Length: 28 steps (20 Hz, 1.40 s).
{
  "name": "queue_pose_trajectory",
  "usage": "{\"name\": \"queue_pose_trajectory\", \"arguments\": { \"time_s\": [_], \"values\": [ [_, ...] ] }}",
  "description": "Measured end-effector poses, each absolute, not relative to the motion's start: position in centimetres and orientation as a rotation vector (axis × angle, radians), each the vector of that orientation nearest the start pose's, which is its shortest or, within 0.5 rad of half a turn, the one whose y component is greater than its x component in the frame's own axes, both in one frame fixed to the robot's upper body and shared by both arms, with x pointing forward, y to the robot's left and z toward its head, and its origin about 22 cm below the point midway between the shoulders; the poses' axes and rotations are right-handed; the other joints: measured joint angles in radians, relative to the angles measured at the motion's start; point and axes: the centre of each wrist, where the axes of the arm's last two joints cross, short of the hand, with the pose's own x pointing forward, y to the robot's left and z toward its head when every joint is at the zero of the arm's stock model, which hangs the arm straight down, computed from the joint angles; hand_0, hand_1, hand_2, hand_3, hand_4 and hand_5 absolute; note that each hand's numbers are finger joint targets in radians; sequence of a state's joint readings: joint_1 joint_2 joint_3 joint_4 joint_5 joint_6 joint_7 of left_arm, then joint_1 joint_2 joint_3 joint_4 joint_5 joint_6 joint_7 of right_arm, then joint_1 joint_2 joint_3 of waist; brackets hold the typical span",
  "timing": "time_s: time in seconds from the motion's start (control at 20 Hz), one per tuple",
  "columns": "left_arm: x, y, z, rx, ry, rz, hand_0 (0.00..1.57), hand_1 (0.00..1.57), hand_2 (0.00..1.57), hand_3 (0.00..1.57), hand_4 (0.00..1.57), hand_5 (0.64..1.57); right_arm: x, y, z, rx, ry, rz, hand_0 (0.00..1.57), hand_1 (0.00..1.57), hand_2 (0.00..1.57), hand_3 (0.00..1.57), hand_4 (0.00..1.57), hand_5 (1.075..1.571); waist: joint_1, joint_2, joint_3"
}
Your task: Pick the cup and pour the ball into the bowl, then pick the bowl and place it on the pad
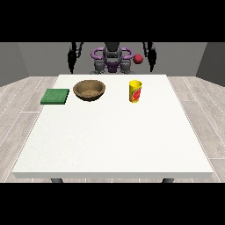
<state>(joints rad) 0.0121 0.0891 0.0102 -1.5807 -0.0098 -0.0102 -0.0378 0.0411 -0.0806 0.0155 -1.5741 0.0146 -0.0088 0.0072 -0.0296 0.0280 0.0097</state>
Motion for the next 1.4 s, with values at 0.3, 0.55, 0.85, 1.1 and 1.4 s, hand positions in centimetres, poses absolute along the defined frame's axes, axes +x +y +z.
{"name": "queue_pose_trajectory", "arguments": {
  "time_s": [0.3,0.55,0.85,1.1,1.4],
  "values": [
    [24.0,25.8,2.5,0.099,-1.622,-0.100,0.00,0.00,0.00,0.00,0.00,1.524,23.3,-25.4,1.6,-0.102,-1.547,0.085,0.00,0.00,0.00,0.00,0.00,1.568,-0.002,-0.180,-0.0053],
    [22.1,22.0,2.5,-0.113,-1.638,0.031,0.00,0.00,0.00,0.00,0.00,1.521,22.5,-26.6,1.2,-0.048,-1.584,-0.037,0.00,0.00,0.00,0.00,0.00,1.566,0.030,-0.258,-0.0080],
    [21.3,19.8,4.5,-0.145,-1.746,0.030,0.00,0.00,0.00,0.00,0.00,1.453,23.2,-27.3,2.3,-0.039,-1.684,-0.070,0.00,0.00,0.00,0.00,0.00,1.566,0.049,-0.169,-0.0092],
    [23.7,20.3,5.7,-0.093,-1.847,-0.013,0.00,0.00,0.00,0.00,0.00,1.358,24.7,-25.9,2.7,0.005,-1.761,-0.036,0.00,0.00,0.00,0.00,0.00,1.565,0.034,-0.056,-0.0095],
    [27.0,21.8,6.0,-0.015,-1.946,-0.065,0.00,0.00,0.00,0.00,0.00,1.254,27.3,-26.7,3.5,0.025,-1.865,-0.006,0.00,0.00,0.00,0.00,0.00,1.559,0.014,0.101,-0.0095]
  ]
}}
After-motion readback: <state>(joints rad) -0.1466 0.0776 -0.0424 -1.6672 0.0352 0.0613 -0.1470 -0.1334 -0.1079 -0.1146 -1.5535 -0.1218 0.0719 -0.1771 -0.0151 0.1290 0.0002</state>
